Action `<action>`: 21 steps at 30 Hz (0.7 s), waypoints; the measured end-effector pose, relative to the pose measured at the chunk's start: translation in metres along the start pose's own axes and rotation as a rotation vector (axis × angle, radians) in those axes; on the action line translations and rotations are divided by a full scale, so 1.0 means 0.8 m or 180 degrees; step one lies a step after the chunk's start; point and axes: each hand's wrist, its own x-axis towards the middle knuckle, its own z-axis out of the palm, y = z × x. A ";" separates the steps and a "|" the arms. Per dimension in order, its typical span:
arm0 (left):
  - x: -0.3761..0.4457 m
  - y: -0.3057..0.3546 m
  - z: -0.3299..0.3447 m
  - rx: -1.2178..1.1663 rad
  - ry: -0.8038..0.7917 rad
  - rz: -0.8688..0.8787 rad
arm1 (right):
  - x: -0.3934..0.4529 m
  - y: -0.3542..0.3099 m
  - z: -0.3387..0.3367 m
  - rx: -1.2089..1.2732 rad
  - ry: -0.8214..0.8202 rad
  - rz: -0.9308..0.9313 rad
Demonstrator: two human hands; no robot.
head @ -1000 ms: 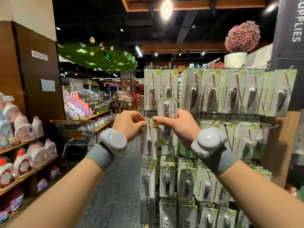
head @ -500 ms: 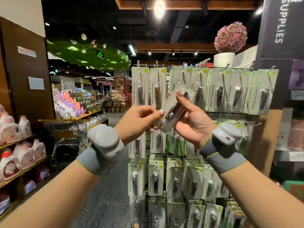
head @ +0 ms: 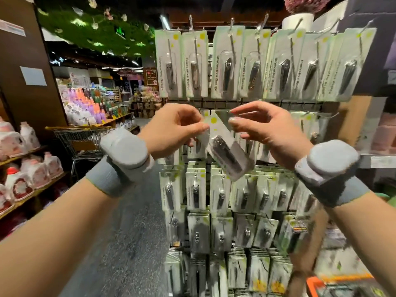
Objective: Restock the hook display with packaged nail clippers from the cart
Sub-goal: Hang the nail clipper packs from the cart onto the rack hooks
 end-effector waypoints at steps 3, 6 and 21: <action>-0.011 -0.003 0.011 0.0801 -0.0225 0.0213 | -0.013 0.005 0.020 -0.0441 -0.0346 -0.0288; -0.024 -0.009 0.015 0.1135 -0.0286 0.0349 | -0.022 0.016 0.034 -0.0836 -0.0515 -0.0280; -0.101 -0.092 0.005 0.1112 -0.0494 -0.0315 | -0.062 0.094 0.104 -0.1235 -0.0752 0.0016</action>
